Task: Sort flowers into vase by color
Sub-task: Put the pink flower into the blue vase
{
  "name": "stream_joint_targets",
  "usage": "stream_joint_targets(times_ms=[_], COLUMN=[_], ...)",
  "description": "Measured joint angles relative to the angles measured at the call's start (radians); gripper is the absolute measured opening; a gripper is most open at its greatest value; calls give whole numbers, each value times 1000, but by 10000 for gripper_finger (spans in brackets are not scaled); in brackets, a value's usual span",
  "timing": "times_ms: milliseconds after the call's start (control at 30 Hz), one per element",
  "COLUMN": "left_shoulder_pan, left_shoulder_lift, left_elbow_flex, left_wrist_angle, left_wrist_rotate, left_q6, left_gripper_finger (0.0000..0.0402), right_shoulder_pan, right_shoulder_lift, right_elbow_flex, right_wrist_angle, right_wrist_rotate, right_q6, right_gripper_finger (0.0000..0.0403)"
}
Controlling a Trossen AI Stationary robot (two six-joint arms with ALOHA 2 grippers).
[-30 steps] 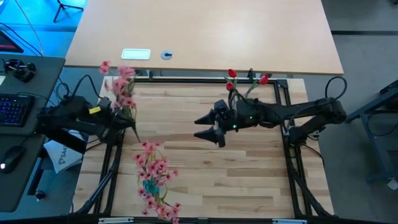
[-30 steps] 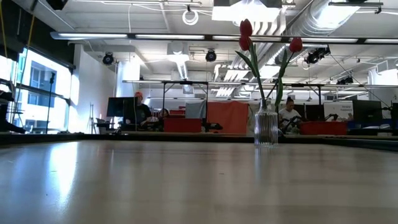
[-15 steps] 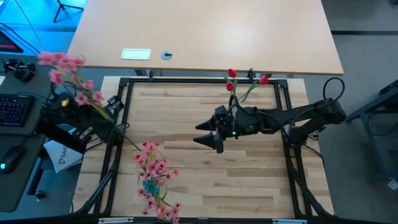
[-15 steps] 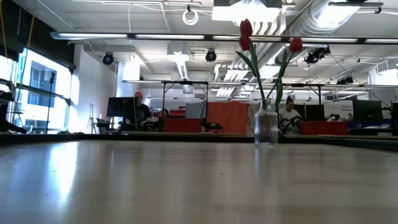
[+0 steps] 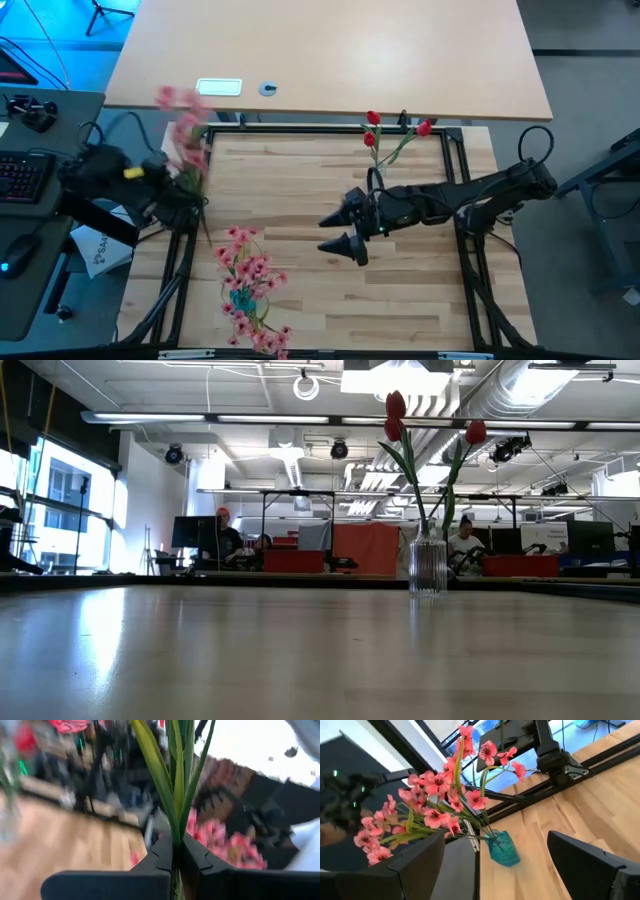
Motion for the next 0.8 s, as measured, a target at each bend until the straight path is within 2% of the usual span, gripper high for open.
stream_joint_targets(times_ms=[67, 233, 433, 600, 667, 800], left_shoulder_pan=[-3, -55, -152, -208, -226, -264], left_shoulder_lift=[33, 58, -60, -151, -178, -170], left_elbow_flex=[-17, -102, -115, -197, -278, -484], left_wrist_angle=[3, 317, 254, 359, 484, 898], left_wrist_rotate=[61, 267, 303, 302, 301, 280], left_q6=[-28, 21, -2, -4, -10, -61], left_gripper_finger=[0, 0, 0, 0, 0, 0], right_shoulder_pan=[8, 39, 73, 92, 97, 102], right_shoulder_lift=[0, 0, 0, 0, 0, 7], right_elbow_flex=[0, 0, 0, 0, 0, 0], right_wrist_angle=[3, 15, 51, 64, 65, 64], right_wrist_rotate=[20, 159, 380, 535, 577, 598], right_q6=[34, 127, 209, 280, 300, 343], right_gripper_finger=[348, 348, 348, 348, 348, 348])
